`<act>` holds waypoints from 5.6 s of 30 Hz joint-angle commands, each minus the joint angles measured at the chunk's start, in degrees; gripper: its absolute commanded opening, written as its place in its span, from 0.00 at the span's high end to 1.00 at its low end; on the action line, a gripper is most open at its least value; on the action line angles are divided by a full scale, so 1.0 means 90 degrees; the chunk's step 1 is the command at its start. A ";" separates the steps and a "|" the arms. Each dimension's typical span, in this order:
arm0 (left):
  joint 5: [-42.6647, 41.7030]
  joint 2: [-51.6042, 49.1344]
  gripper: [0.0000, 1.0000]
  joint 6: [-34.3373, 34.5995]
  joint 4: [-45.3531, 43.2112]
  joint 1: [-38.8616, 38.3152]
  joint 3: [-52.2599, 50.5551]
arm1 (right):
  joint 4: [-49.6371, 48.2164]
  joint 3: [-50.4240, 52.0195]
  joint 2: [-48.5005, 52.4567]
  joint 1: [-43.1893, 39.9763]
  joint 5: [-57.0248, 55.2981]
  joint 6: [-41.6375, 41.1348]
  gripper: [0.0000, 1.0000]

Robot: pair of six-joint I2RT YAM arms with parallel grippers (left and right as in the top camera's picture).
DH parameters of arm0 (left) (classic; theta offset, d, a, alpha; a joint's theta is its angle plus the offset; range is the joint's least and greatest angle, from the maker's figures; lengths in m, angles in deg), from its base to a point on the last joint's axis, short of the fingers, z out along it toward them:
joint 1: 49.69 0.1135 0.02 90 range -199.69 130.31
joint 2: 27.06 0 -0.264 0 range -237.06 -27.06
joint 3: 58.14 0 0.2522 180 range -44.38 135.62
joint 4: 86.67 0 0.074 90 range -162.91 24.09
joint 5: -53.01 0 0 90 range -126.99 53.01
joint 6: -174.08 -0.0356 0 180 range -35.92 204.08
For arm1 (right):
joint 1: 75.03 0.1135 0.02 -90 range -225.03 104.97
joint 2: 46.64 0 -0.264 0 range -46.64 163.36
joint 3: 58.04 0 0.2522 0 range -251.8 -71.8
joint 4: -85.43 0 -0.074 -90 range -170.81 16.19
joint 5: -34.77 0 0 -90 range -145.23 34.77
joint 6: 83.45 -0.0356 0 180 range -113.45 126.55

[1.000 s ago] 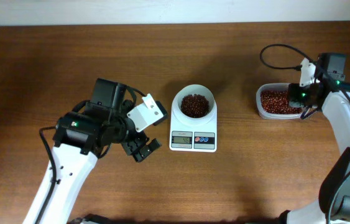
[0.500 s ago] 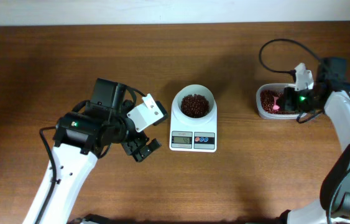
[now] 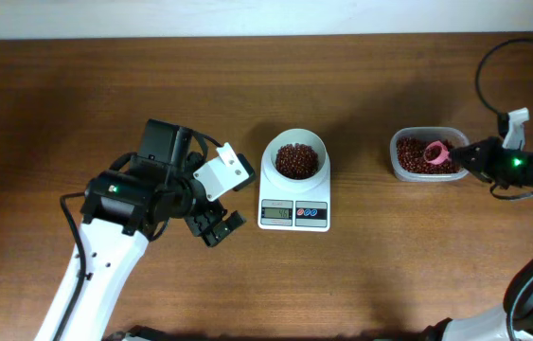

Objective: Scoop and weigh 50g on scale

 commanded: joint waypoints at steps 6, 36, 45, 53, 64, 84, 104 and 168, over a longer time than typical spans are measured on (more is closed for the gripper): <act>-0.0092 0.0073 0.01 -0.0121 0.0005 0.0027 0.0097 | 0.0080 -0.0058 0.0056 -0.0347 0.1088 0.0022 0.96; -0.0092 0.0073 0.01 -0.0121 0.0005 0.0027 0.0097 | -0.0299 -0.0061 0.0056 0.2198 0.2973 0.0015 0.96; -0.0092 0.0073 0.01 -0.0121 0.0005 0.0027 0.0097 | -0.1178 -0.0061 0.0056 0.3288 0.2708 0.0019 0.96; -0.0092 0.0073 0.01 -0.0121 0.0005 0.0027 0.0097 | -0.1974 -0.0058 0.0056 0.4121 0.0571 0.1047 0.96; -0.0095 0.0073 0.01 -0.0121 0.0005 0.0027 0.0097 | -0.2025 -0.0061 0.0056 0.4126 0.0277 0.1163 0.96; -0.0095 0.0073 0.01 -0.0121 0.0005 0.0027 0.0097 | -0.2256 -0.0061 0.0056 0.4126 0.0085 0.0901 0.96; -0.0092 0.0073 0.01 -0.0121 0.0005 0.0027 0.0097 | -0.2215 -0.0061 0.0056 0.4114 0.0665 0.0192 0.96; -0.0092 0.0073 0.01 -0.0121 0.0005 0.0027 0.0097 | -0.0597 -0.0816 -0.2091 0.3988 -0.5649 0.1333 0.96</act>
